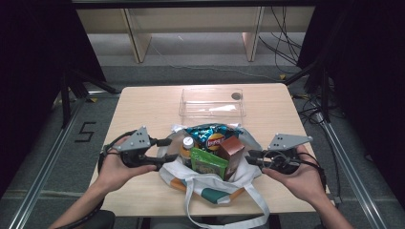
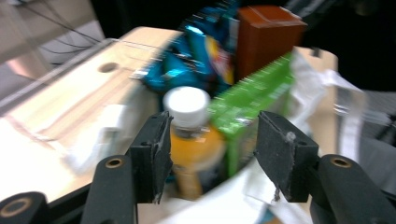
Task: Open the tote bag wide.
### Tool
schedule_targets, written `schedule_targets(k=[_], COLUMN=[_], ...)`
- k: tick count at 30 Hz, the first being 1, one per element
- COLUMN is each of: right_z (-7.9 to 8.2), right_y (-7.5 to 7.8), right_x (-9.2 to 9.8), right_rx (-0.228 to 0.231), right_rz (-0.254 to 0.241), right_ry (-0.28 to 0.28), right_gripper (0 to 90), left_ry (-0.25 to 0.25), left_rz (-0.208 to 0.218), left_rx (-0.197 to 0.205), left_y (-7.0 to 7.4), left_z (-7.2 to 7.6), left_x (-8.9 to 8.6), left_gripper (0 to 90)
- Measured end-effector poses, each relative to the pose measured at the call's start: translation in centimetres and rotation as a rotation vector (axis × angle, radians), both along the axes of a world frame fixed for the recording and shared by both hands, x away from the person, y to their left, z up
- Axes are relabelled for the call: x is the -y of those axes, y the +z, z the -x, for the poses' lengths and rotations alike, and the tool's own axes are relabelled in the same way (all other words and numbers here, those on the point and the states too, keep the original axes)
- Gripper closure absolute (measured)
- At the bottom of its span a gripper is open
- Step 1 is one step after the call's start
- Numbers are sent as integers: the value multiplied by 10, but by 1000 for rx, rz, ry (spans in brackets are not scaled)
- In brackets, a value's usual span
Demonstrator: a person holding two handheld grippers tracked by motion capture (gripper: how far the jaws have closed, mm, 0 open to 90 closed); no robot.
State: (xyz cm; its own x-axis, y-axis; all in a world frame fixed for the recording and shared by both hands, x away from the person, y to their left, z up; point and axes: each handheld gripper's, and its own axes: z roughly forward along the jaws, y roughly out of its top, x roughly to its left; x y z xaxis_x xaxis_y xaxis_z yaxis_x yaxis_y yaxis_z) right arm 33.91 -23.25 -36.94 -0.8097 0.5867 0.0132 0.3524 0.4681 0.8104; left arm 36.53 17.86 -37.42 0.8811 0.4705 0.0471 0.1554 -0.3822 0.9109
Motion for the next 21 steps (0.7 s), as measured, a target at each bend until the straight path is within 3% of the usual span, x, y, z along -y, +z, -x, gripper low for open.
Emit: schedule_targets(k=[5, 6, 11, 12, 14, 15, 21], right_z=[-7, -11, -27, -31, -35, -39, -55], right_y=[9, 11, 13, 12, 10, 8, 4], right_x=[6, 8, 16, 17, 18, 19, 14], right_rx=[48, 75, 113, 118, 84, 98, 81], right_rz=[1, 3, 7, 17, 26, 34, 40], right_ry=[-53, -63, -134, -138, -154, -150, -138], right_gripper=[747, 742, 714, 708, 694, 691, 664], left_ry=[56, 65, 67, 67, 66, 64, 45], left_rz=[-12, -19, -54, -78, -87, -95, -117], left_rx=[13, 12, 4, 4, -3, -2, -19], left_y=[1, 1, -6, -9, -11, -11, -16], left_z=[-21, -25, -41, -47, -53, -57, -68], left_x=[-10, -10, -7, -6, -4, -3, 3], left_gripper=[451, 451, 482, 492, 506, 513, 566])
